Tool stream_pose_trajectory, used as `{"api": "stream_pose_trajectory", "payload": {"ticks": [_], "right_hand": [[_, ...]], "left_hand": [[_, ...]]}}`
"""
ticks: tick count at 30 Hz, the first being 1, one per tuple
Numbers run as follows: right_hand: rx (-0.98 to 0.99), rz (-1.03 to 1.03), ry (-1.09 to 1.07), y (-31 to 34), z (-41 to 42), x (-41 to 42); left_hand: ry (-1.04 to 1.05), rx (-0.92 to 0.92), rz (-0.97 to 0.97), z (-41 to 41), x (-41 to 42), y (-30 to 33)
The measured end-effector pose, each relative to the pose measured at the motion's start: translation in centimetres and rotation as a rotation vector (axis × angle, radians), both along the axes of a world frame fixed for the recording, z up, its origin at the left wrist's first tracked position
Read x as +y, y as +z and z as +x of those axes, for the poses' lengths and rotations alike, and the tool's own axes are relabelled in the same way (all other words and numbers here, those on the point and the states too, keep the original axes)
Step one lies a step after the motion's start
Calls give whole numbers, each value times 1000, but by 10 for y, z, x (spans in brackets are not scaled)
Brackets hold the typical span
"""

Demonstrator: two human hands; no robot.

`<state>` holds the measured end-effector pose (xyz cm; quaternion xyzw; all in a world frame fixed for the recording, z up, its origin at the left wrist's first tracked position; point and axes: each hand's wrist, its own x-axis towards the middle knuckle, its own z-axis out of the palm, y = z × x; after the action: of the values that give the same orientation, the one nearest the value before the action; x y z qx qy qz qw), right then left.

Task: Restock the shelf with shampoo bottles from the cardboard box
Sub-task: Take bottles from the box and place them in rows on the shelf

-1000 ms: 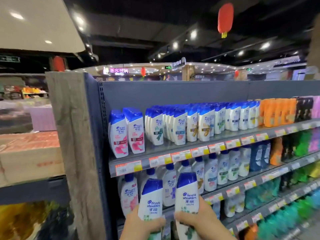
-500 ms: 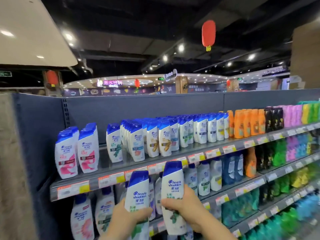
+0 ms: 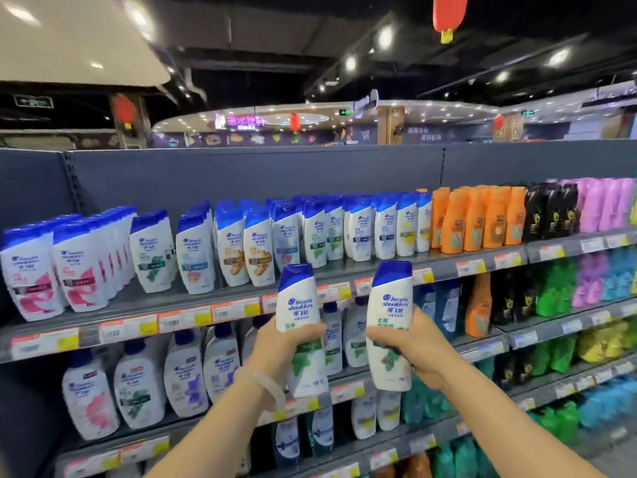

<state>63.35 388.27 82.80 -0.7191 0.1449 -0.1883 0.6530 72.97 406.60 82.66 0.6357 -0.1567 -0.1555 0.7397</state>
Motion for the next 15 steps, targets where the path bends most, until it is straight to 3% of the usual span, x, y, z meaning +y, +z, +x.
{"api": "stream_pose_trajectory", "payload": {"ticks": [15], "right_hand": [[-73,43,71,7,101,-106]], "left_hand": [[81,-115,3,86,-116,7]]}}
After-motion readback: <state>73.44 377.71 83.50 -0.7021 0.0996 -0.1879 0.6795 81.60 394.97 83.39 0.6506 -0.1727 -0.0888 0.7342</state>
